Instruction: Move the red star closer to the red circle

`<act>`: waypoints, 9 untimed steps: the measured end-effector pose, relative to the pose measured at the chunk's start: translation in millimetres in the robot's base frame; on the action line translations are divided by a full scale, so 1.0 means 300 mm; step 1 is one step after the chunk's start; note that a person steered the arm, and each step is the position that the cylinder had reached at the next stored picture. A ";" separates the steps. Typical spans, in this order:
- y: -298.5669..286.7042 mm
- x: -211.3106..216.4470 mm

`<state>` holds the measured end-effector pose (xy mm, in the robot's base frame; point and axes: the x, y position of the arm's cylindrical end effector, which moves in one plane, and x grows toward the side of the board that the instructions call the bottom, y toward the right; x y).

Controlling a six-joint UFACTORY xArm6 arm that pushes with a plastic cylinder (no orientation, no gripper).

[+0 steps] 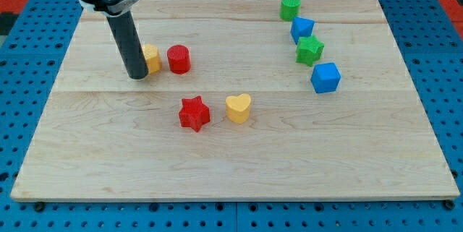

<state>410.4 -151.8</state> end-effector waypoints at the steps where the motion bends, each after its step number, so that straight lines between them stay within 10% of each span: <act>1: 0.055 0.086; 5: 0.206 0.425; 9: 0.298 0.322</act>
<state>507.1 -62.3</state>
